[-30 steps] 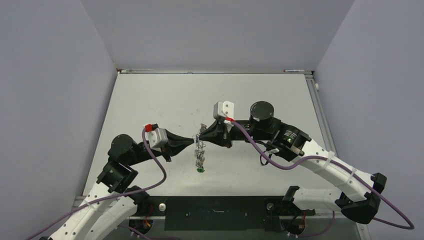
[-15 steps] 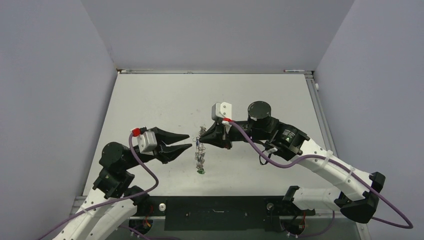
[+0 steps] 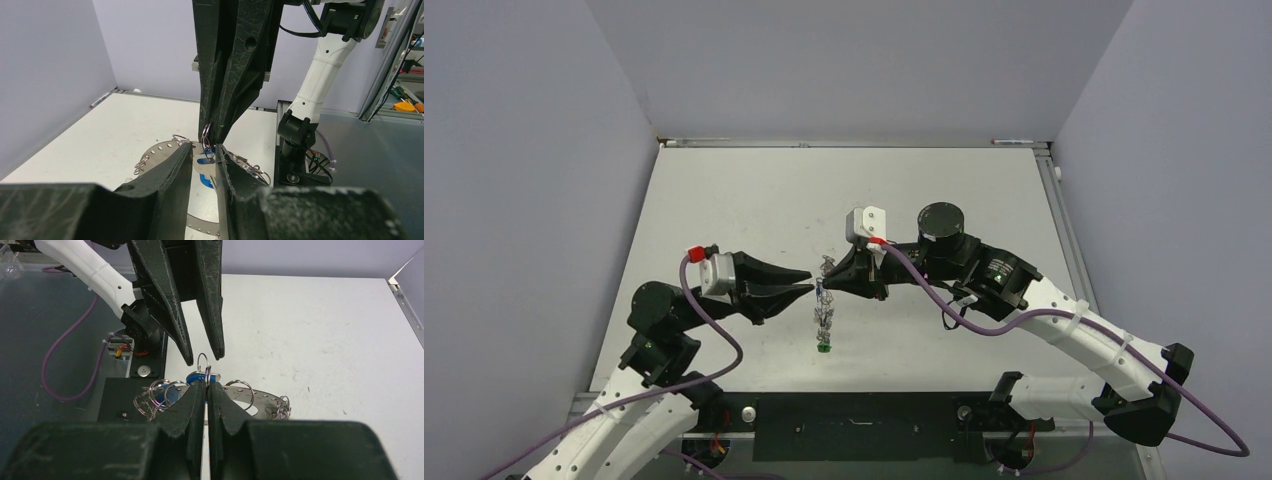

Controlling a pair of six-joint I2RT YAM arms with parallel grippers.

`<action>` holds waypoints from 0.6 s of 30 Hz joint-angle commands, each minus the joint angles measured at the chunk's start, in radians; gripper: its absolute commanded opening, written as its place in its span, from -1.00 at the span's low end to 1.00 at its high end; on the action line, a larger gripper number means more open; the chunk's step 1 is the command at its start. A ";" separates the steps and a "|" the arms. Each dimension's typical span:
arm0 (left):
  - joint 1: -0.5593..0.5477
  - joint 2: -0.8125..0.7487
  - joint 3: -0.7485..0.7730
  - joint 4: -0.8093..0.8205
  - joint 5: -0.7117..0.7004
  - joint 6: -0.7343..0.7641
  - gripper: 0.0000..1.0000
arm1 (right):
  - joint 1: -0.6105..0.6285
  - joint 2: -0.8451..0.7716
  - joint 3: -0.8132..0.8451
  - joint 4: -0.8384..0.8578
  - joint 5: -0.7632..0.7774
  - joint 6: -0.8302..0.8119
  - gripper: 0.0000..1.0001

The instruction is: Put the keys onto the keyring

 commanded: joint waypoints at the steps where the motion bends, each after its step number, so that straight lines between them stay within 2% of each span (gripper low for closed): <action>1: 0.004 0.024 -0.005 0.070 0.030 -0.035 -0.60 | -0.003 -0.012 0.043 0.064 -0.036 -0.014 -0.90; 10: 0.004 0.052 -0.013 0.103 0.044 -0.042 -1.00 | -0.003 -0.014 0.054 0.056 -0.040 -0.014 -0.90; 14: 0.004 0.056 0.006 0.056 0.069 0.011 -1.00 | -0.002 -0.016 0.059 0.052 -0.038 -0.015 -0.90; 18: 0.004 0.046 0.055 -0.092 0.045 0.102 -1.00 | -0.003 -0.025 0.057 0.050 -0.029 -0.017 -0.90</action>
